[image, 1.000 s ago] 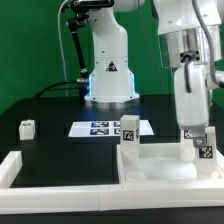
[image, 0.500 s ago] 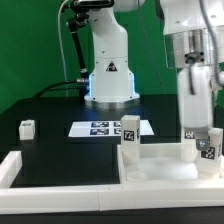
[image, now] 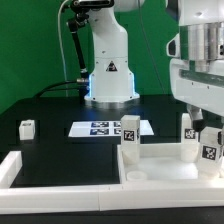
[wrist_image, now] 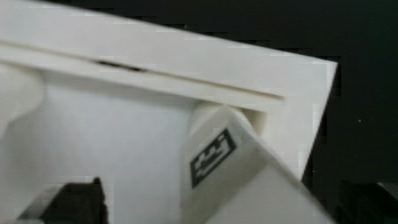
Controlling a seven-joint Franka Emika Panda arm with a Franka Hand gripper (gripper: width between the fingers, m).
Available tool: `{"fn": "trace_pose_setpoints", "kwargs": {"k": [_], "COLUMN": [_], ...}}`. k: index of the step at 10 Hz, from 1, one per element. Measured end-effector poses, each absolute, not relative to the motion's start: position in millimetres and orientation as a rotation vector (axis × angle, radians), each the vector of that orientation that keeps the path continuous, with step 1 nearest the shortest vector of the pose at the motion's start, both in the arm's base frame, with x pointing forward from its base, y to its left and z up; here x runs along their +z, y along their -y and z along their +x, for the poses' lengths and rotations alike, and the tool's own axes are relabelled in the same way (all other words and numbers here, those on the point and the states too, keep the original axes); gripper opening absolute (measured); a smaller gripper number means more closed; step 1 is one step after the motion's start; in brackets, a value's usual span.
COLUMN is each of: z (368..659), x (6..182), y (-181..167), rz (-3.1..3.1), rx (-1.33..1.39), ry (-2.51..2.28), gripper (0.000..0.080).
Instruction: Assemble square table
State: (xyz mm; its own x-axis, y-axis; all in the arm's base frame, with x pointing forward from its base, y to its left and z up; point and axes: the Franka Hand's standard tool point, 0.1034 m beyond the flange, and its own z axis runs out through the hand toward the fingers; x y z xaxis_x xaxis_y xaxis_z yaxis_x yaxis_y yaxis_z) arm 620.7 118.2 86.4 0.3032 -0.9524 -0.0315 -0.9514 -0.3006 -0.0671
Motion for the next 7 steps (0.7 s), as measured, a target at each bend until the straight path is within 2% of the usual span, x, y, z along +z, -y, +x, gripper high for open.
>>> {"fn": "trace_pose_setpoints", "kwargs": {"k": [3, 5, 6, 7], "z": [624.8, 625.1, 625.1, 625.0], "x": [84.6, 84.8, 84.7, 84.6], "y": [-124.3, -122.5, -122.3, -122.5], "rz": [-2.824, -2.8, -2.794, -2.761], "rx": [-0.087, -0.087, -0.087, -0.086], "ry": [-1.346, -1.395, -1.407, -1.469], "gripper": [0.0649, 0.0649, 0.0559, 0.0559]}}
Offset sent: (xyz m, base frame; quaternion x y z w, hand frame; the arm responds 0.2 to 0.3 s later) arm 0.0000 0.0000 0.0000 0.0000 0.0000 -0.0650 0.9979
